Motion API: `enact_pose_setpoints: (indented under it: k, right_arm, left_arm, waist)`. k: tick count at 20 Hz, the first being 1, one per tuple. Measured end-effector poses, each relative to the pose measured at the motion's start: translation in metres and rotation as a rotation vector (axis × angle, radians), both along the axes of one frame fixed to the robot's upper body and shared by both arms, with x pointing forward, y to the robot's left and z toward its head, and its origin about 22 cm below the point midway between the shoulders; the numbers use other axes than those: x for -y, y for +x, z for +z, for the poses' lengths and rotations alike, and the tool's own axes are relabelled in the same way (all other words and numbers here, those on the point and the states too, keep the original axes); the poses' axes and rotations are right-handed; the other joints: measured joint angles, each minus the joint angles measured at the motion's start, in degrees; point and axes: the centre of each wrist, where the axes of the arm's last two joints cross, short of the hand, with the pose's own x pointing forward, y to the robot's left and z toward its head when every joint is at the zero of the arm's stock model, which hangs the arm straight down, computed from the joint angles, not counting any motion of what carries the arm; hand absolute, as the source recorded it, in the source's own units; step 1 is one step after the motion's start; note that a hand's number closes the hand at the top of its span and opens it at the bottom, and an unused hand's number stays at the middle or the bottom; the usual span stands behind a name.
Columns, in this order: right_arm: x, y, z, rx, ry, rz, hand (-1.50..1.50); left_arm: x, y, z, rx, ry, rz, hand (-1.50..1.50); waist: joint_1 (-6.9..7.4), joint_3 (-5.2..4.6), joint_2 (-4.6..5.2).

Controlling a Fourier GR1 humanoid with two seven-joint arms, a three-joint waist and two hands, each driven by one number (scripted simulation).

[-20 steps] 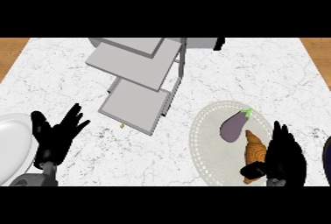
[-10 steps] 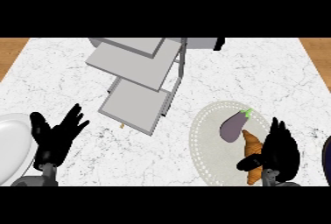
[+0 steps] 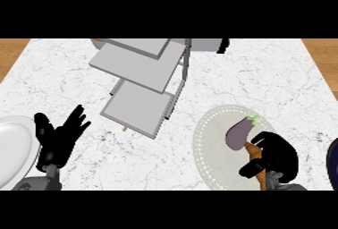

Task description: Pick the croissant from the placemat and place it in the tiered shelf

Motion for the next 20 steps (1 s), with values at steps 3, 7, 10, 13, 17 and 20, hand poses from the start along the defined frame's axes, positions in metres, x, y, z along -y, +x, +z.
enact_pose_setpoints:
  k: [3, 7, 10, 13, 17, 20]
  right_arm:
    - [-0.008, -0.002, -0.001, 0.023, 0.004, 0.031, 1.5]
    - [-0.041, -0.003, 0.004, 0.059, -0.005, 0.111, 1.5]
    - [-0.092, -0.004, 0.013, 0.086, 0.076, 0.22, 1.5]
    - [-0.13, -0.005, 0.029, 0.133, 0.133, 0.323, 1.5]
    - [-0.166, -0.005, 0.057, 0.273, 0.173, 0.428, 1.5]
    - [-0.183, -0.003, 0.08, 0.4, 0.162, 0.484, 1.5]
  left_arm:
    - [0.003, 0.001, 0.002, 0.001, -0.002, 0.002, 0.0]
    - [0.006, 0.003, 0.001, 0.009, -0.003, -0.005, 0.0]
    - [0.013, 0.009, 0.004, 0.017, -0.012, -0.048, 0.0]
    - [0.02, 0.013, 0.006, 0.024, -0.011, -0.088, 0.0]
    - [0.026, 0.017, 0.007, 0.016, -0.01, -0.115, 0.0]
    - [0.029, 0.018, 0.005, 0.004, -0.012, -0.123, 0.0]
  waist:
    - [-0.15, -0.18, -0.06]
    - [0.05, -0.49, -0.05]
    - [2.58, 0.18, 0.78]
    - [5.42, 0.49, 1.44]
    - [6.96, 0.59, 1.44]
    - [7.22, 0.52, 1.05]
